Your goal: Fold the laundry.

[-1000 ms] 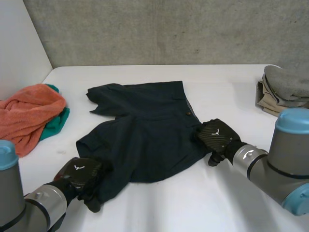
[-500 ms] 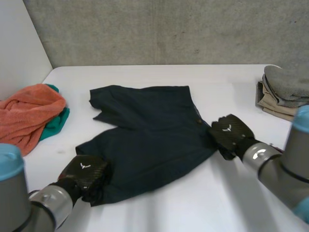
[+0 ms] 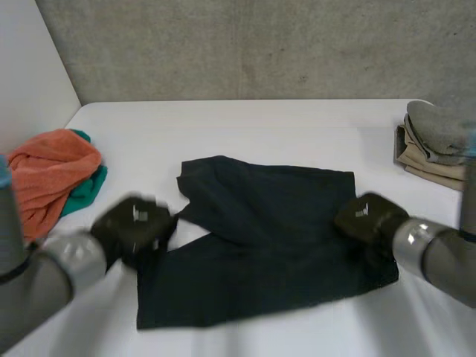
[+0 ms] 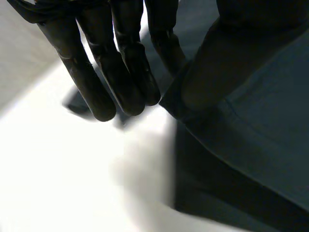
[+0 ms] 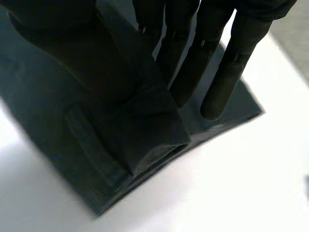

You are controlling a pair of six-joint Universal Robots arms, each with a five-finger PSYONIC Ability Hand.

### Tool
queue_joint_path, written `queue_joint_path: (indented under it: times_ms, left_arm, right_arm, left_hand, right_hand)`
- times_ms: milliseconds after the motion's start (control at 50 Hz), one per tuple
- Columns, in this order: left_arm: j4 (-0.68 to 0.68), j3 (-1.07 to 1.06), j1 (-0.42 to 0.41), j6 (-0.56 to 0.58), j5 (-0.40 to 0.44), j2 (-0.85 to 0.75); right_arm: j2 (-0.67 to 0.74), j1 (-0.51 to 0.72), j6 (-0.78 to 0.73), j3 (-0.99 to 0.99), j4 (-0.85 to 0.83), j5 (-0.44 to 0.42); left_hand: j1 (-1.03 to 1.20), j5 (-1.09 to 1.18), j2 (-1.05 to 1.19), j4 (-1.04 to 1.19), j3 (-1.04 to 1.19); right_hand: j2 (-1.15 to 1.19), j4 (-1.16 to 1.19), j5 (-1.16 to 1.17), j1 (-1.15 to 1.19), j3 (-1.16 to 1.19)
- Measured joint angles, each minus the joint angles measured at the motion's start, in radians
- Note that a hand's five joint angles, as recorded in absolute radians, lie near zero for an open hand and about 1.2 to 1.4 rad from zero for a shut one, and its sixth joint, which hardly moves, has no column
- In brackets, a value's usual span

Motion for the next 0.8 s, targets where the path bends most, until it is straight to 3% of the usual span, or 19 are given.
queue_joint_path:
  times_ms: [80,180,340,380,400,460,480,520,640,800]
  left_arm:
    - [0.23,0.17,-0.024,-0.051,-0.078,-0.175]
    - [0.408,0.396,-0.05,-0.094,-0.14,-0.386]
    - [0.475,0.821,-0.075,-0.131,-0.232,-0.733]
    - [0.473,0.923,-0.081,-0.147,-0.252,-0.814]
    - [0.472,0.956,-0.083,-0.154,-0.256,-0.839]
    - [0.466,1.055,-0.093,-0.187,-0.263,-0.913]
    - [0.46,1.074,-0.098,-0.202,-0.262,-0.925]
    - [0.449,1.079,-0.105,-0.222,-0.263,-0.923]
    - [0.416,0.893,-0.115,-0.287,-0.27,-0.752]
    - [0.488,0.491,-0.099,-0.329,-0.21,-0.434]
  right_arm:
    - [0.122,0.039,0.075,-0.116,-0.144,0.118]
    - [0.271,0.066,0.109,-0.254,-0.324,0.212]
    - [0.515,0.089,0.116,-0.478,-0.607,0.29]
    - [0.582,0.097,0.114,-0.536,-0.678,0.307]
    - [0.604,0.1,0.113,-0.556,-0.7,0.314]
    - [0.674,0.115,0.114,-0.62,-0.765,0.345]
    - [0.686,0.121,0.117,-0.634,-0.778,0.358]
    - [0.682,0.127,0.129,-0.637,-0.783,0.372]
    - [0.496,0.117,0.225,-0.525,-0.679,0.349]
    - [0.242,0.045,0.355,-0.328,-0.327,0.158]
  left_hand:
    - [0.0,0.0,0.0,0.0,0.0]
    - [0.0,0.0,0.0,0.0,0.0]
    - [0.0,0.0,0.001,0.0,0.0]
    - [0.0,-0.003,-0.003,-0.005,-0.002]
    - [-0.064,-0.073,-0.074,-0.078,-0.072]
    - [-0.624,-0.541,-0.568,-0.552,-0.559]
    - [-0.887,-0.82,-0.826,-0.837,-0.815]
    - [-0.945,-0.938,-0.951,-0.963,-0.942]
    - [-0.946,-0.965,-0.988,-0.997,-0.977]
    - [-0.945,-0.965,-0.99,-0.997,-0.977]
  right_hand:
    - [0.0,0.0,0.001,0.0,0.0]
    - [0.0,0.0,0.002,0.0,0.0]
    - [-0.002,-0.002,0.002,-0.001,-0.001]
    - [-0.312,-0.289,-0.291,-0.269,-0.286]
    - [-0.417,-0.39,-0.394,-0.373,-0.407]
    - [-0.885,-0.877,-0.878,-0.818,-0.871]
    - [-0.952,-0.951,-0.955,-0.866,-0.945]
    - [-0.967,-0.983,-0.974,-0.867,-0.976]
    - [-0.967,-0.986,-0.974,-0.867,-0.976]
    - [-0.964,-0.957,-0.949,-0.863,-0.949]
